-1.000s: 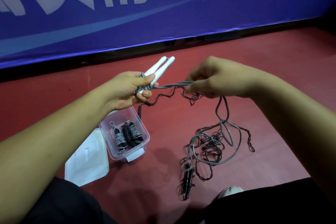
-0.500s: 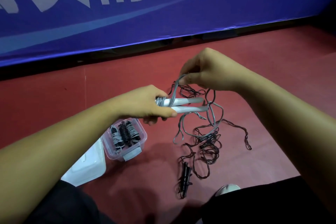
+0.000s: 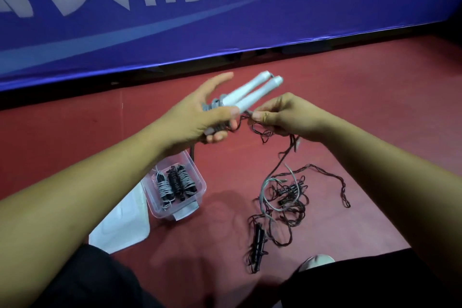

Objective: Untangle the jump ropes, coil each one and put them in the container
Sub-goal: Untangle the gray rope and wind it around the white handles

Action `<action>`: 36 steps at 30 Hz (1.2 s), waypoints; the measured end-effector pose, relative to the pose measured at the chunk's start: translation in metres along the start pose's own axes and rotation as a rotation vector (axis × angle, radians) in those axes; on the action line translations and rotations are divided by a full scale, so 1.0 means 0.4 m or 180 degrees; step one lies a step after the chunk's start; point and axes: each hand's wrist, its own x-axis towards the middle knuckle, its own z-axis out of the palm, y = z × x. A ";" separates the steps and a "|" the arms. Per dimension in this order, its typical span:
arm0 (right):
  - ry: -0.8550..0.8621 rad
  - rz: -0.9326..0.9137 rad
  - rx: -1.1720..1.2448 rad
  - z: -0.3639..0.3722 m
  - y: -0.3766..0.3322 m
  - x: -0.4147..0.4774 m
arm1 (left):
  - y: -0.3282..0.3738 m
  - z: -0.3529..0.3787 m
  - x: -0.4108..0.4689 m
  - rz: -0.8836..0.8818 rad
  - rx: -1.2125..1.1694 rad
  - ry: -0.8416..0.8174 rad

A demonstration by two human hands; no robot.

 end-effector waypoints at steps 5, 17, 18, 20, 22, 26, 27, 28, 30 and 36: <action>-0.0130 0.0199 0.0009 -0.002 -0.009 -0.003 | -0.010 -0.028 0.022 0.0095 0.0023 0.0490; -0.0499 0.0433 0.0366 0.012 -0.042 -0.047 | -0.036 -0.185 0.073 -0.0120 0.0133 0.1616; -0.0517 0.0405 0.0424 0.015 -0.050 -0.050 | -0.040 -0.202 0.072 -0.0134 0.0272 0.1696; -0.0518 0.0289 0.0417 0.015 -0.071 -0.054 | -0.049 -0.222 0.071 -0.0135 0.0718 0.1818; -0.0513 0.0182 0.0377 0.011 -0.088 -0.059 | -0.058 -0.228 0.071 -0.0070 0.1462 0.1789; -0.0323 0.0031 0.0295 0.002 -0.107 -0.067 | -0.085 -0.208 0.068 0.0104 0.3082 0.1132; -0.0275 -0.0019 0.0280 0.002 -0.112 -0.070 | -0.092 -0.194 0.068 0.0097 0.3384 0.1018; -0.0240 -0.0080 0.0281 0.004 -0.116 -0.072 | -0.100 -0.179 0.069 0.0087 0.3626 0.0926; -0.0185 -0.0204 0.0276 0.008 -0.127 -0.074 | -0.109 -0.144 0.072 0.0049 0.3949 0.0695; 0.0386 -0.0321 -0.0296 -0.002 -0.144 -0.076 | -0.127 -0.068 0.063 -0.0031 0.4214 -0.0051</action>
